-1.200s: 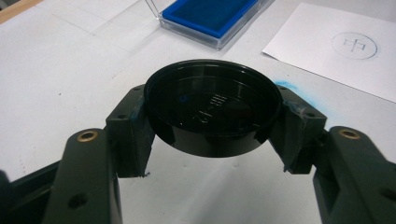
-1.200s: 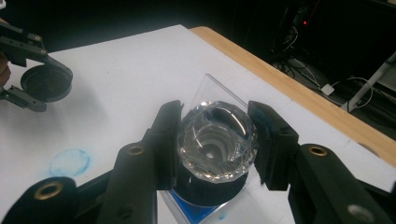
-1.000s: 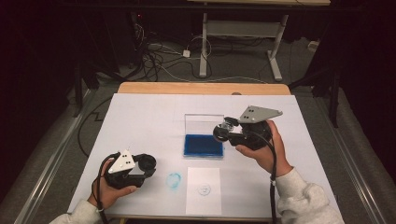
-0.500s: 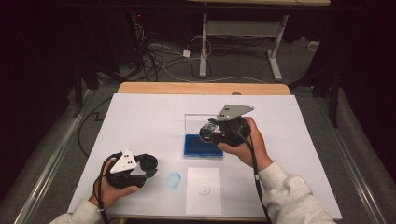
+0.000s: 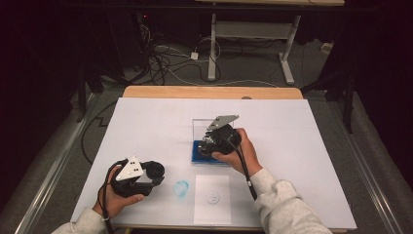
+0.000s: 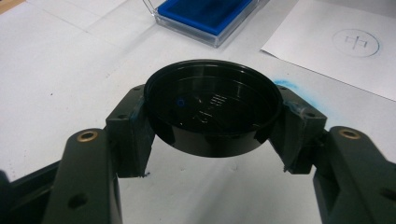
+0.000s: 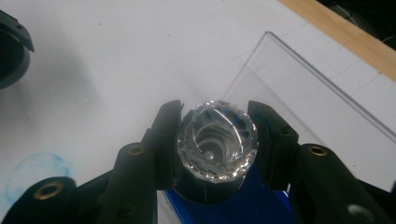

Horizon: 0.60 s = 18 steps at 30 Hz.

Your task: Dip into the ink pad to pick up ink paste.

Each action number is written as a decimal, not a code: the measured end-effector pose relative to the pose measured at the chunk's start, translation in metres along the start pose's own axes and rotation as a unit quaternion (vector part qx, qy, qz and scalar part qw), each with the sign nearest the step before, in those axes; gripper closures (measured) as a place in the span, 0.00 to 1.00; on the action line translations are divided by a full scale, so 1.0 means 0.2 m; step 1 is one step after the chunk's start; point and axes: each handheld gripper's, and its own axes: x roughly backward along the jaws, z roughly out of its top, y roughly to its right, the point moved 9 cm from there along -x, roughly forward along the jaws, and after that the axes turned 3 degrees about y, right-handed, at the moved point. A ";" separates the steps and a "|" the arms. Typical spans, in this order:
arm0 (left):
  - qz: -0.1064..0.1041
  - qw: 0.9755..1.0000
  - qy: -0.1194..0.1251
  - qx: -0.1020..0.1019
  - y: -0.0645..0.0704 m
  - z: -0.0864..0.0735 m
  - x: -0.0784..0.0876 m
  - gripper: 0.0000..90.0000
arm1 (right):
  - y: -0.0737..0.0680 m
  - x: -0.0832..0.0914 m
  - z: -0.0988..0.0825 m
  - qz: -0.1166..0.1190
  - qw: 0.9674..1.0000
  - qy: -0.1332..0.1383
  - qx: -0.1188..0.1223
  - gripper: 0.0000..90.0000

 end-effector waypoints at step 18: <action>-0.005 1.000 -0.003 -0.003 0.01 0.00 -0.01 0.41 | 0.00 -0.11 -0.06 -0.002 1.000 -0.031 0.006 0.63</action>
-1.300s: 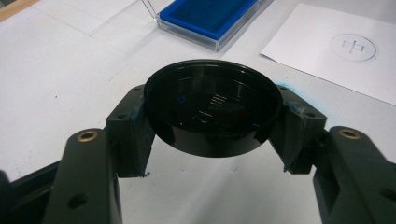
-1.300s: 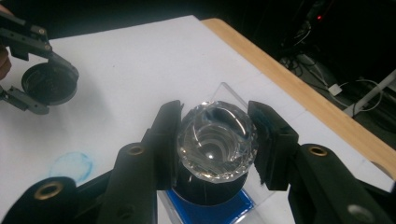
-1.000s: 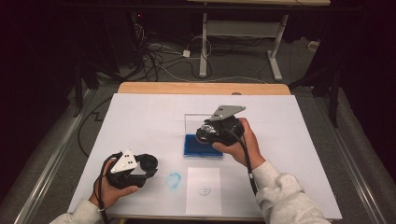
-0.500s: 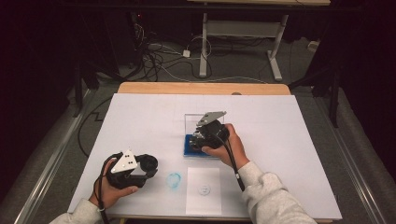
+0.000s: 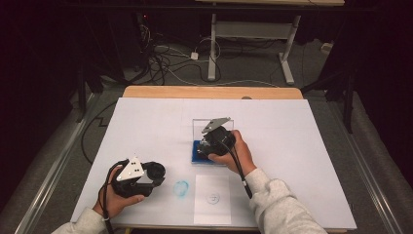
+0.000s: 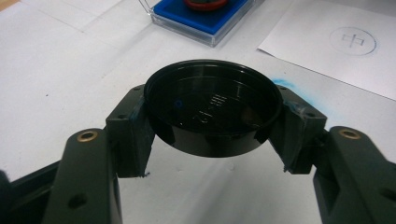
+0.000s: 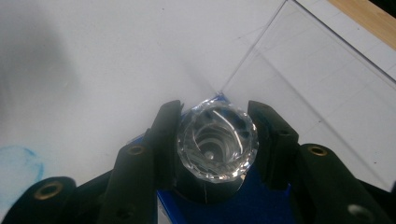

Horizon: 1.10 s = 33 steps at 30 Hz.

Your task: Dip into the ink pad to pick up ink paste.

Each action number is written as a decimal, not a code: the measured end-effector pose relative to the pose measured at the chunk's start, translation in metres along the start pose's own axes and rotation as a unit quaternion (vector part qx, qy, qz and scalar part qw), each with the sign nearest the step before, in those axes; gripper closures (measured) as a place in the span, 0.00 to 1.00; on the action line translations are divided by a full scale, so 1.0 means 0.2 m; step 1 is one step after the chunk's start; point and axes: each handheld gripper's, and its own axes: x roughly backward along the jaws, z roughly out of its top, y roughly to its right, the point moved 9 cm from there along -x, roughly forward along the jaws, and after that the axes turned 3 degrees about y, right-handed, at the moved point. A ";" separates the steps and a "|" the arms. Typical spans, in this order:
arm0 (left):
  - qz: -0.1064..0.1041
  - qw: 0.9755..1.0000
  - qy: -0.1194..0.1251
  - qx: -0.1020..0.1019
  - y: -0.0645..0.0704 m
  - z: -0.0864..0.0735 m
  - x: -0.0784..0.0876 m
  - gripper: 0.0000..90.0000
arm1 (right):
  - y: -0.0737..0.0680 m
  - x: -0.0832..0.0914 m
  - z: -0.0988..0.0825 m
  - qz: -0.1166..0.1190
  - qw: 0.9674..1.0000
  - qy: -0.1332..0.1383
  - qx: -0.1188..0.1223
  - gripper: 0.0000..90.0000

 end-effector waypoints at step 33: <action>-0.005 1.000 0.008 0.017 0.03 0.01 -0.03 0.41 | 0.01 -0.04 0.00 0.000 1.000 -0.008 -0.012 0.63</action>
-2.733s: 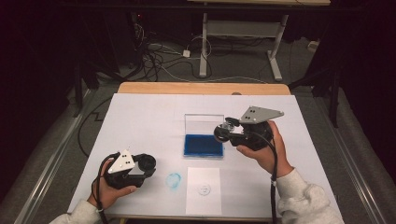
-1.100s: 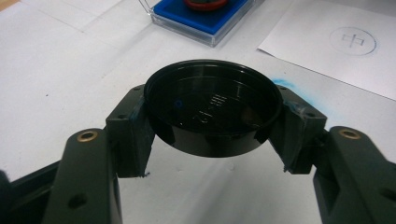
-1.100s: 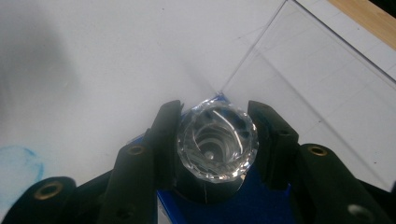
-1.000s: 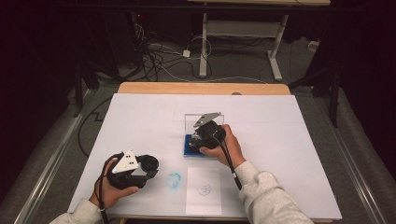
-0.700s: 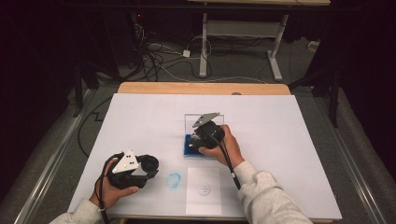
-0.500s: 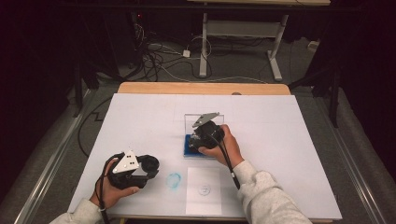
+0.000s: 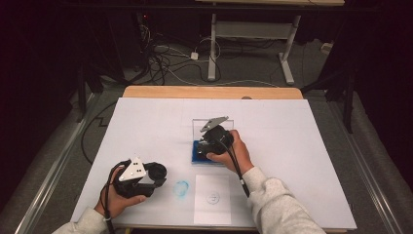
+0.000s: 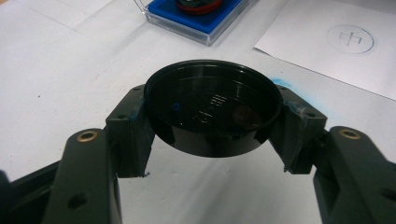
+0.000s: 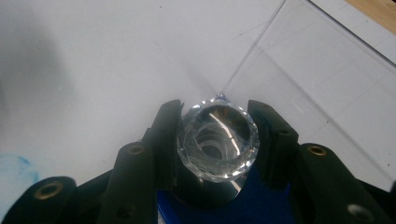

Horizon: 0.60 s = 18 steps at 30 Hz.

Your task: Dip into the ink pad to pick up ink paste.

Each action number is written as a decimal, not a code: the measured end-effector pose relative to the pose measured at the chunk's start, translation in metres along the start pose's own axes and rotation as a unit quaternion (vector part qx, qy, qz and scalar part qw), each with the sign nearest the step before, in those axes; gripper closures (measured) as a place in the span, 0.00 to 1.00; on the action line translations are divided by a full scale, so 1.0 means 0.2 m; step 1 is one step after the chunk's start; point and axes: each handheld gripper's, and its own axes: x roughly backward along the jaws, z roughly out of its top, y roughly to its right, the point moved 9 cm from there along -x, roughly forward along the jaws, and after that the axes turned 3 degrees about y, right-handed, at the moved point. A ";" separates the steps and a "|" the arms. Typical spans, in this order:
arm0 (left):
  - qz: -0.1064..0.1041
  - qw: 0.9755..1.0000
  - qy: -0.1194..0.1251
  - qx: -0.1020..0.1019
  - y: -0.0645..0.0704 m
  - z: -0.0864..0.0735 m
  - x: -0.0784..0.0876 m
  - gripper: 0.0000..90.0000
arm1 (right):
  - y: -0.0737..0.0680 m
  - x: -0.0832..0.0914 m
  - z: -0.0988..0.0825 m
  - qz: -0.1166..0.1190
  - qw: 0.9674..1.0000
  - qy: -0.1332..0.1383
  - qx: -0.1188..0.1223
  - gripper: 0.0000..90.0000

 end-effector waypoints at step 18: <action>0.001 1.000 -0.011 -0.016 -0.01 -0.01 0.01 0.41 | -0.02 0.02 -0.02 -0.016 1.000 0.004 0.011 0.63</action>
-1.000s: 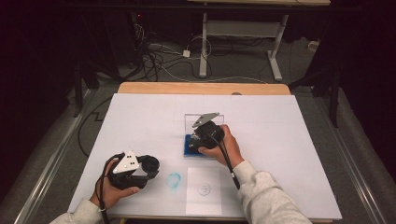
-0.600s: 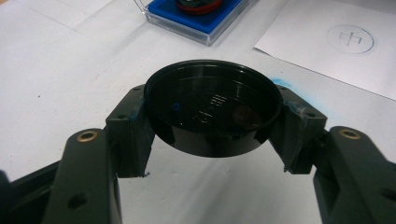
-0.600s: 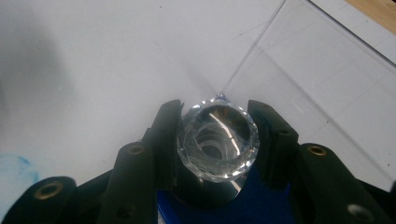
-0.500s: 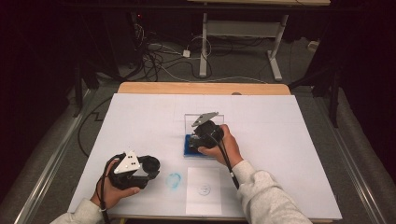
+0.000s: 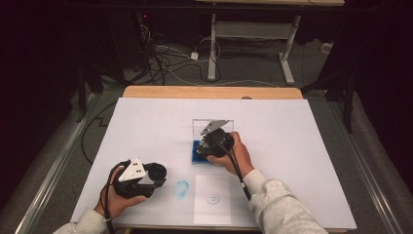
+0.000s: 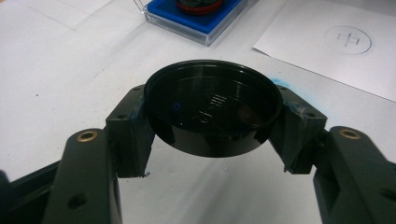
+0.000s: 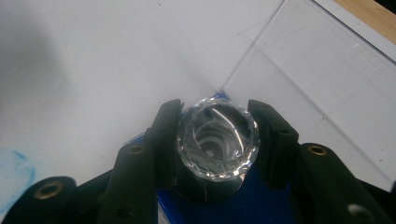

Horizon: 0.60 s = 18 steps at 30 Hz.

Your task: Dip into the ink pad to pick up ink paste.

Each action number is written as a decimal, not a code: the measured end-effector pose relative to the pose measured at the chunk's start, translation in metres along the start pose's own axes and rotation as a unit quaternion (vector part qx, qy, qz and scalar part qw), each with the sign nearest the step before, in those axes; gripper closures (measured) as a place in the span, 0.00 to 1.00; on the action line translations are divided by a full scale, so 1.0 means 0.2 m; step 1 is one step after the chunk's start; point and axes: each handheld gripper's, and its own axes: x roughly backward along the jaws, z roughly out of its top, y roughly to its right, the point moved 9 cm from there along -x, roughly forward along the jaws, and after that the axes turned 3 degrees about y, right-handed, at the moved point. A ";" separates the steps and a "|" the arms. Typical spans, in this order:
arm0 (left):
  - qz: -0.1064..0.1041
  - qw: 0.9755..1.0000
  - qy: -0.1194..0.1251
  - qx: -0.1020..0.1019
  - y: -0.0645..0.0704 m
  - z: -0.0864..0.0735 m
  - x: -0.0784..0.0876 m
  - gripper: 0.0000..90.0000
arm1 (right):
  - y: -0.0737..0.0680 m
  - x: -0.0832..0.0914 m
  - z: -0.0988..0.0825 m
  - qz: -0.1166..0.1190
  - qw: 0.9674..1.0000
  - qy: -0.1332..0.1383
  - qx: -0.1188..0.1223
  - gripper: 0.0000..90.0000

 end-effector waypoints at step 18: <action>-0.009 1.000 -0.005 -0.004 0.01 0.00 -0.02 0.41 | 0.01 -0.01 0.01 0.007 1.000 -0.006 -0.011 0.63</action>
